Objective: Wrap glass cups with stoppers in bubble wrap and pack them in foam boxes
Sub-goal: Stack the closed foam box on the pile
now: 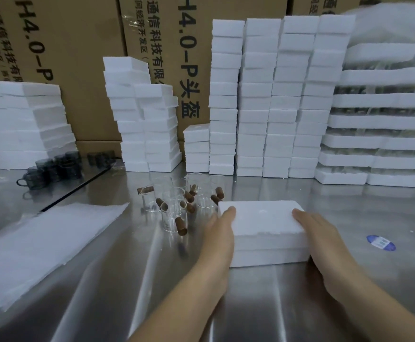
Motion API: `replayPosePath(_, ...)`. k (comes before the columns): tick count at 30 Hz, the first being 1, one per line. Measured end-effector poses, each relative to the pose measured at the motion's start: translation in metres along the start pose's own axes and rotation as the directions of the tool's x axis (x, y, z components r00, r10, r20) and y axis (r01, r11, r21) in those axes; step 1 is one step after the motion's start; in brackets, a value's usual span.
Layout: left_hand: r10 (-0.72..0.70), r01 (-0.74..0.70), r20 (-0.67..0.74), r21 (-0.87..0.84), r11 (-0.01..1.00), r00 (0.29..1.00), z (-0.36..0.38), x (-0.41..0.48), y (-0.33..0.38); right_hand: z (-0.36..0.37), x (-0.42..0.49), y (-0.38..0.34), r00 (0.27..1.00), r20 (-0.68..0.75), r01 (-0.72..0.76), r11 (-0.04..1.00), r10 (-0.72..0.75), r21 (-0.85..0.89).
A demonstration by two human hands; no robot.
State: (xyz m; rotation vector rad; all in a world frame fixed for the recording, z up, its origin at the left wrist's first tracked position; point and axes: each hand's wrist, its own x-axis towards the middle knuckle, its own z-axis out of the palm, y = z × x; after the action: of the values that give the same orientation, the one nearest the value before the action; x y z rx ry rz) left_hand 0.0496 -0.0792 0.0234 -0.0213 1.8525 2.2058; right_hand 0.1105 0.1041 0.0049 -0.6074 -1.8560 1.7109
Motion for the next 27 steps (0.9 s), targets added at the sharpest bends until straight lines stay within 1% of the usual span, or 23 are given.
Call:
replayPosePath(2,0.032,-0.032,0.002,0.006,0.999,1.0,0.002,-0.004,-0.001,0.0,-0.001,0.0,1.0,-0.02,0.01,0.999,-0.009,0.04)
replayPosePath(4,0.08,-0.08,0.039,0.003,0.997,0.996,0.004,-0.01,0.001,0.0,-0.001,-0.004,0.999,-0.05,0.026,0.996,-0.021,0.086)
replayPosePath(6,0.107,-0.104,0.073,-0.041,0.994,0.992,0.005,-0.012,0.0,0.0,-0.001,-0.011,0.997,-0.072,0.05,0.989,-0.04,0.137)
replayPosePath(9,0.109,-0.098,0.079,-0.127,0.987,0.991,0.005,-0.01,0.002,0.003,-0.004,-0.02,0.996,-0.064,0.069,0.982,-0.059,0.174)
replayPosePath(10,0.102,-0.089,0.078,-0.157,0.984,0.992,0.004,-0.01,0.002,0.004,-0.006,-0.022,0.998,-0.041,0.052,0.982,-0.045,0.181)
replayPosePath(11,0.095,-0.082,0.065,-0.176,0.981,0.993,0.001,-0.01,0.004,0.004,-0.008,-0.023,1.0,0.001,0.005,0.978,-0.006,0.207)
replayPosePath(13,0.1,-0.088,0.051,-0.206,0.975,0.994,-0.004,-0.012,0.009,0.003,-0.011,-0.028,0.985,0.129,-0.151,0.945,0.118,0.291)
replayPosePath(14,0.108,-0.094,0.054,-0.215,0.972,0.993,-0.006,-0.014,0.013,0.002,-0.012,-0.032,0.972,0.181,-0.202,0.927,0.15,0.315)
replayPosePath(16,0.113,-0.099,0.056,-0.217,0.971,0.992,-0.01,-0.016,0.018,-0.001,-0.012,-0.038,0.967,0.2,-0.216,0.923,0.157,0.319)
replayPosePath(18,0.102,-0.085,0.083,-0.184,0.979,0.991,-0.012,-0.017,0.022,-0.003,-0.011,-0.042,0.976,0.169,-0.188,0.927,0.139,0.326)
replayPosePath(21,0.055,-0.033,0.172,-0.127,0.991,0.984,-0.014,-0.015,0.023,-0.007,-0.007,-0.045,0.992,0.093,-0.115,0.931,0.087,0.346)
replayPosePath(25,-0.069,0.117,0.294,-0.147,0.982,0.953,-0.016,-0.011,0.019,-0.011,-0.007,-0.048,0.997,-0.042,-0.037,0.895,0.062,0.445)
replayPosePath(27,-0.067,0.118,0.317,-0.145,0.982,0.946,-0.01,-0.013,0.016,-0.009,-0.009,-0.048,0.996,-0.06,-0.036,0.886,0.072,0.462)
